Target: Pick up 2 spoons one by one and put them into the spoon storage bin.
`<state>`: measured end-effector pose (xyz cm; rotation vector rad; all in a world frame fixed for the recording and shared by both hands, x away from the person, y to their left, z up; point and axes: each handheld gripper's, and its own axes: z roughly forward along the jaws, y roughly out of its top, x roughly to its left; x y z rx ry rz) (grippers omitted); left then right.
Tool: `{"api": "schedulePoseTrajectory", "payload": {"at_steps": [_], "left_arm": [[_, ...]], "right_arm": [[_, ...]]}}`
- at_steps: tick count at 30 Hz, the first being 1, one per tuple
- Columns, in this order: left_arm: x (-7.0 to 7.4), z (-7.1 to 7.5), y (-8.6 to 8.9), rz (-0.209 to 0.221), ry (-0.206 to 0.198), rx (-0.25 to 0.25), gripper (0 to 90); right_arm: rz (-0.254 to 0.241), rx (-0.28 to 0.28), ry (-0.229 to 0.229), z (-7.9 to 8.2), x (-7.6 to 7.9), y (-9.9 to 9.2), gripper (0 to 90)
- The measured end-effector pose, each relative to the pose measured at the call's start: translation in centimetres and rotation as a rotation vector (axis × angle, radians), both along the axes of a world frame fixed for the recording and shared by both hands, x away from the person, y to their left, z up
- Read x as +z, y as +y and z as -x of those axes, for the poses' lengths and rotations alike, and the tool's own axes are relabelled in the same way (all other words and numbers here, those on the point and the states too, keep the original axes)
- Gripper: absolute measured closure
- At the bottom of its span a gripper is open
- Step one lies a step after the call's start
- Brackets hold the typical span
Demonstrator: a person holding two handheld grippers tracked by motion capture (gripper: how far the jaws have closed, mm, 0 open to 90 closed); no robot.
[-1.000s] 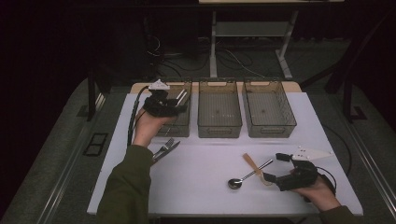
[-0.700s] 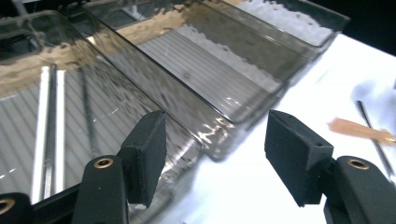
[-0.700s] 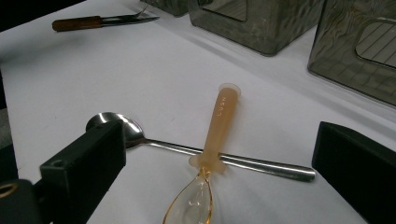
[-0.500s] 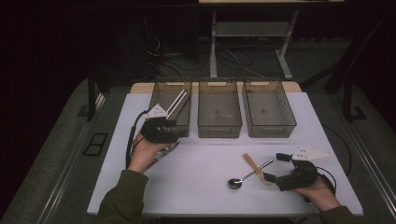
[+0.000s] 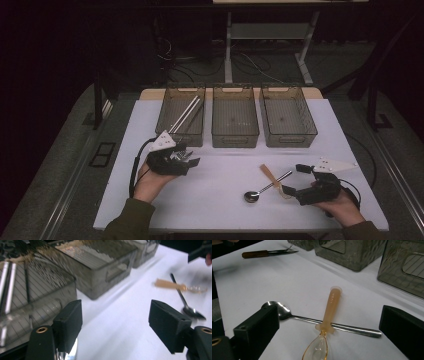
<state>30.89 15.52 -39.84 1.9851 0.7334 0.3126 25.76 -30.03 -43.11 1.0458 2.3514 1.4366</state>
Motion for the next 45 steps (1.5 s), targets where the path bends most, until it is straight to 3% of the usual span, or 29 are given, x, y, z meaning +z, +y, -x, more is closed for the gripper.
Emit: {"api": "schedulePoseTrajectory", "payload": {"at_steps": [4, 8, 11, 18, 23, 26, 29, 38, 45], "left_arm": [[-1.1, 1.0, -0.1, 0.003, 0.004, -0.006, 18.9], [-2.1, 2.0, -0.5, -0.01, 0.024, -0.044, 14.2], [-2.4, 2.8, -0.4, -0.026, 0.013, -0.05, 12.0], [-3.2, 3.7, 0.2, -0.006, 0.025, -0.04, 0.0], [-3.6, 3.6, 0.2, 0.004, 0.047, -0.043, 0.0], [-3.6, 3.5, 0.0, -0.022, 0.046, -0.054, 0.0], [-3.6, 3.5, -0.1, -0.043, 0.032, -0.063, 0.0], [-3.7, 3.4, -0.1, -0.038, 0.035, -0.077, 0.0], [-3.8, 3.4, -0.3, -0.032, 0.044, -0.082, 0.0]], "right_arm": [[0.004, -0.005, 0.007, -0.1, -0.1, 0.0, 2.9], [0.008, -0.005, 0.017, -0.1, 0.1, -0.1, 2.9], [0.014, -0.015, 0.029, -0.1, 0.3, -0.3, 2.9], [0.064, -0.036, 0.027, -0.5, 0.9, -0.1, 15.0], [0.089, -0.051, 0.042, -1.8, 1.4, 0.9, 17.9], [0.101, -0.054, 0.046, -2.5, 1.5, 1.6, 18.1], [0.109, -0.028, 0.053, -3.3, 1.4, 2.4, 24.9], [0.17, 0.01, 0.078, -5.4, 1.1, 4.2, 31.2], [0.19, 0.03, 0.106, -6.5, 0.0, 5.4, 38.9]]}}
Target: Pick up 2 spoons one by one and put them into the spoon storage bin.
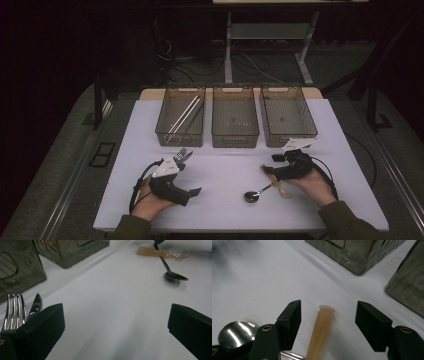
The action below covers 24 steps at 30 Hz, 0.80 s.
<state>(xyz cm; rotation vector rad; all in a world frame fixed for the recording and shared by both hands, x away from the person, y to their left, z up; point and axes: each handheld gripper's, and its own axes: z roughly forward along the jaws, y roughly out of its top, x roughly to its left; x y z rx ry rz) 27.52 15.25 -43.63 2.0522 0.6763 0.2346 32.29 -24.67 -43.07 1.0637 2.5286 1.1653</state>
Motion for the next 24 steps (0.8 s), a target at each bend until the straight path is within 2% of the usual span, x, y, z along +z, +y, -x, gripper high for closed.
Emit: {"api": "schedulePoseTrajectory", "payload": {"at_steps": [10, 13, 16, 22, 24], "left_arm": [[0.0, 0.0, -0.1, -0.001, 0.003, -0.013, 0.2], [-0.1, 0.1, -0.2, -0.012, 0.003, -0.019, 0.2], [-0.1, 0.1, -0.3, -0.017, 0.003, -0.022, 0.2], [-0.1, 0.1, -0.3, -0.024, 0.004, -0.024, 0.4], [-0.1, 0.1, -0.4, -0.027, 0.005, -0.024, 0.6]], "right_arm": [[0.076, 0.021, 0.025, -0.2, -1.1, 1.6, 52.2], [0.12, 0.035, 0.021, -0.1, -1.4, 1.9, 54.8], [0.153, 0.036, -0.007, 0.2, -1.5, 2.2, 56.3], [0.147, 0.023, -0.012, 0.3, -1.6, 2.2, 57.6], [0.148, 0.017, -0.015, 0.3, -1.6, 2.2, 61.8]]}}
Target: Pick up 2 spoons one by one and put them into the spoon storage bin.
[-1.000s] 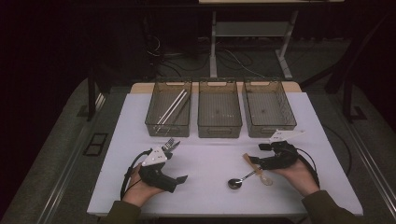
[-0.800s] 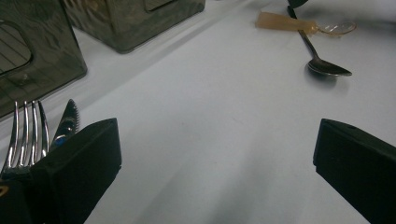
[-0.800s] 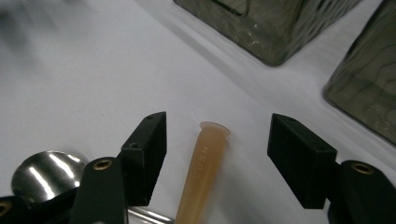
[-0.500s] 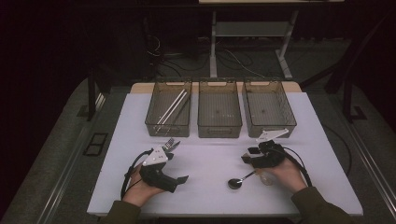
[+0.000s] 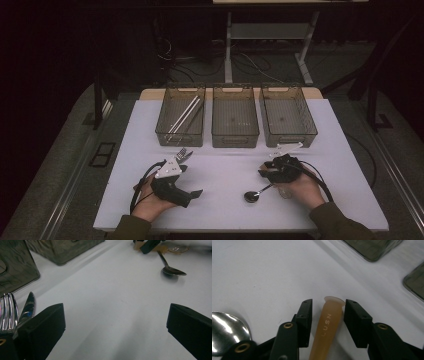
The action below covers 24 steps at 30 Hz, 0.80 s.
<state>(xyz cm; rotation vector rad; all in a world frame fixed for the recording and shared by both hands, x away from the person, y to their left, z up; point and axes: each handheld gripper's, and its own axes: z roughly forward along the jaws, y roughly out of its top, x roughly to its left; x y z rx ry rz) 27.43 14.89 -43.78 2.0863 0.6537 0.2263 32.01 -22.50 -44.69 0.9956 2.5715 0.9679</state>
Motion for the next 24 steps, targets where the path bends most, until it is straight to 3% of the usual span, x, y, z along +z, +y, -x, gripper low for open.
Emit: {"api": "schedulePoseTrajectory", "payload": {"at_steps": [5, 14, 19, 24], "left_arm": [[-0.1, 0.0, -0.1, -0.002, 0.003, -0.004, 0.8], [0.0, 0.0, 0.0, -0.003, -0.001, -0.008, 0.9], [0.0, 0.0, -0.1, -0.003, -0.001, -0.012, 0.9], [0.0, 0.0, 0.1, 0.003, 0.003, -0.007, 0.9]], "right_arm": [[0.01, -0.005, -0.004, 0.0, 0.1, -0.2, 72.5], [0.015, 0.011, 0.0, -0.1, 0.2, -0.3, 73.3], [-0.036, -0.013, 0.018, -0.3, 0.9, -1.3, 73.3], [-0.097, -0.039, 0.001, -0.3, 1.7, -2.3, 73.3]]}}
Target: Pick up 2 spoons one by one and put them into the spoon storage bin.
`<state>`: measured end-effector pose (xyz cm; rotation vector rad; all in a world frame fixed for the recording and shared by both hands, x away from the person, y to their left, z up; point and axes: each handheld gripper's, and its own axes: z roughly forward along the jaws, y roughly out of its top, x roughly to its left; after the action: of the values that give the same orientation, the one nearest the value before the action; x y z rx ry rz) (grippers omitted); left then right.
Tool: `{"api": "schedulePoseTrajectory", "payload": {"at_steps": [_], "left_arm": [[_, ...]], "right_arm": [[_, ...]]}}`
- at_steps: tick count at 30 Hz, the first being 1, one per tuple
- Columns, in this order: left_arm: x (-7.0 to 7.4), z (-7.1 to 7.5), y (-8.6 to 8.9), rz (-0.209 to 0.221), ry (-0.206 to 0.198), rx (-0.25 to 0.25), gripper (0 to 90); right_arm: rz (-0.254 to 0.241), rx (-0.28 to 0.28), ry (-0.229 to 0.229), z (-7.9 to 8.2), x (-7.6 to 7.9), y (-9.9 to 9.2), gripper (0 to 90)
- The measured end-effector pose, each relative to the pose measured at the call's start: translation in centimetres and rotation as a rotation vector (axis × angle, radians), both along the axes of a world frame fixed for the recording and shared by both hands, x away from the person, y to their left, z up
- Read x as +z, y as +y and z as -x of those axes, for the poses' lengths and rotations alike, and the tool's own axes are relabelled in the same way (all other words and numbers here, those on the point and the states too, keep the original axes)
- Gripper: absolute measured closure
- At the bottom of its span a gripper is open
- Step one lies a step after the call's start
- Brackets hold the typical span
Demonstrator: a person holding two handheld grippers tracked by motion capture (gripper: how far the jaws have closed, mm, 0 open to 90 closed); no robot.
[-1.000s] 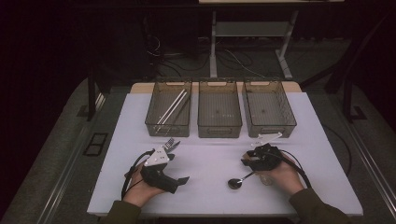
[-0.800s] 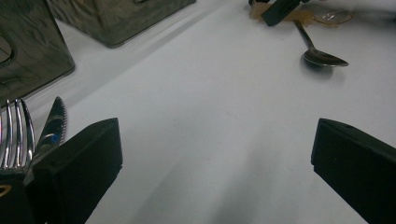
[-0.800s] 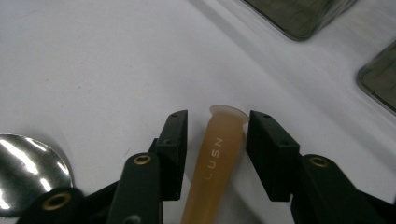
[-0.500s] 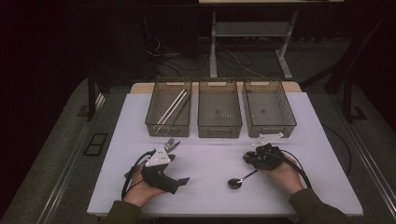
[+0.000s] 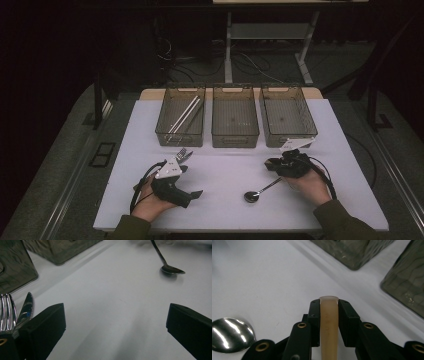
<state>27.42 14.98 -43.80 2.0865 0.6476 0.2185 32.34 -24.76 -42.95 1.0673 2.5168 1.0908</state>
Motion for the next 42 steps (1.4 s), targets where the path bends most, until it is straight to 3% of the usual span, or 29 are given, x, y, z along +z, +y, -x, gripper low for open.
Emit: {"api": "schedulePoseTrajectory", "payload": {"at_steps": [11, 15, 20, 30, 42], "left_arm": [[-0.1, 0.0, 0.1, 0.02, 0.012, 0.01, 0.9], [-0.1, 0.1, 0.2, 0.006, 0.008, 0.015, 0.9], [-0.1, 0.1, 0.3, 0.003, 0.004, 0.013, 0.9], [-0.1, 0.0, 0.2, 0.008, 0.008, 0.013, 0.9], [-0.1, 0.0, 0.1, 0.006, 0.009, 0.006, 0.9]], "right_arm": [[-0.106, 0.004, -0.028, -0.3, 1.9, -0.4, 73.2], [-0.139, 0.003, -0.045, -0.8, 2.6, -0.1, 73.1], [-0.15, 0.008, -0.063, -1.3, 3.3, 0.5, 73.1], [-0.221, -0.008, -0.098, -2.6, 5.0, 1.3, 73.1], [-0.237, -0.014, -0.118, -5.3, 6.7, 2.8, 73.0]]}}
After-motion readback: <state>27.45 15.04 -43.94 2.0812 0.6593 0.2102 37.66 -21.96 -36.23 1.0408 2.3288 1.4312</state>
